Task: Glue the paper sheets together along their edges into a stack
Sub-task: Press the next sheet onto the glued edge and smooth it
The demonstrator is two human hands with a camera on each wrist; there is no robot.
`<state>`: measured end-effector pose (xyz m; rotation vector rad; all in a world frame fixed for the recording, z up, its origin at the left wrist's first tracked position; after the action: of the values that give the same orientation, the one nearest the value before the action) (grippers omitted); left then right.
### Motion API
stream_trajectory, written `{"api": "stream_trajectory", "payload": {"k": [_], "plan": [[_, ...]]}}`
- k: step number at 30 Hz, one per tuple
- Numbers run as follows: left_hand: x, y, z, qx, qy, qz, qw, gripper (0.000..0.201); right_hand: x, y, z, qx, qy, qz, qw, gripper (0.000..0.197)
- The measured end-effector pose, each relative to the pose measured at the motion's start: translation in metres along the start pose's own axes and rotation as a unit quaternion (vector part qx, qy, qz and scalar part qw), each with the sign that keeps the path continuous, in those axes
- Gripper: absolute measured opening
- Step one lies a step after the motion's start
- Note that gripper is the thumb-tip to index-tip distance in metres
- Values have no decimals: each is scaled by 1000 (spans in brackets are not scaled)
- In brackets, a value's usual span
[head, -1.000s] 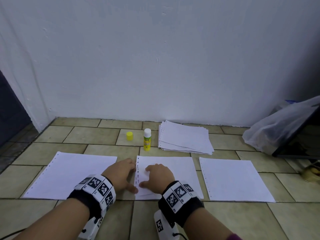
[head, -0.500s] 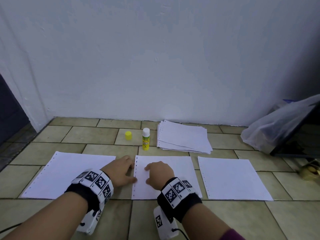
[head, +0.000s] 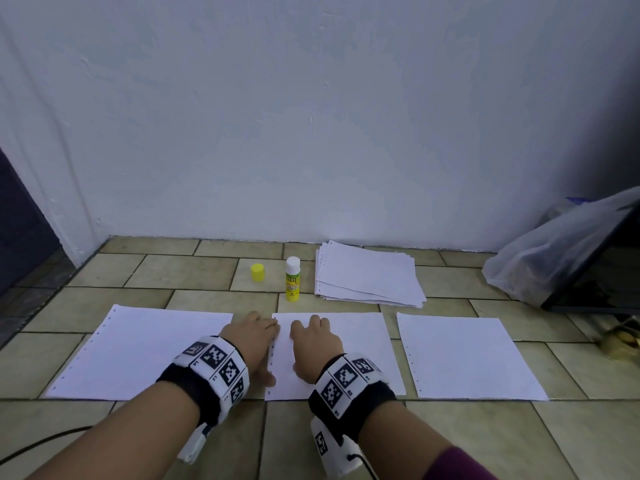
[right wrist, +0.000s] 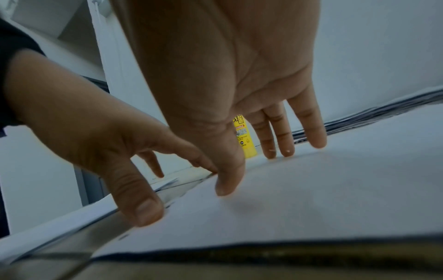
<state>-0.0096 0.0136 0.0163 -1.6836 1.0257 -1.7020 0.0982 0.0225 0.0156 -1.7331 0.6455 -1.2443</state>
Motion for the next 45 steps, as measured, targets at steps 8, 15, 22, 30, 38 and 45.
{"api": "stream_trajectory", "payload": {"k": [8, 15, 22, 30, 38, 45], "plan": [[1, 0, 1, -20, -23, 21, 999, 87, -3, 10, -12, 2, -102, -69, 992, 78], [5, 4, -3, -33, -13, 3, 999, 94, 0, 0, 54, -70, -10, -92, 993, 63], [5, 5, -3, -46, -13, -8, 999, 91, 3, -1, 91, -96, 66, -56, 992, 61], [4, -12, -1, -41, -10, -2, 999, 77, 4, -11, 88, -44, 54, -16, 997, 44], [8, -10, 48, -35, 95, 45, 994, 54, 9, -1, 62, 62, 32, 17, 997, 48], [20, -6, 47, -11, 89, 54, 995, 32, 6, 6, 33, -4, -39, 8, 999, 46]]}}
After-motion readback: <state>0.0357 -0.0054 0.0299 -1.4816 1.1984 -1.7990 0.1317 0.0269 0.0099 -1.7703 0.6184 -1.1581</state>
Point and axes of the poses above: each hand's wrist, its own x-axis away from the middle knuckle, its own y-axis out of the palm, z = x × y, the point moved 4 cm from there along -x, towards the middle knuckle, and after that the axes turned 11 degrees about -z, right-handed, at the moved point
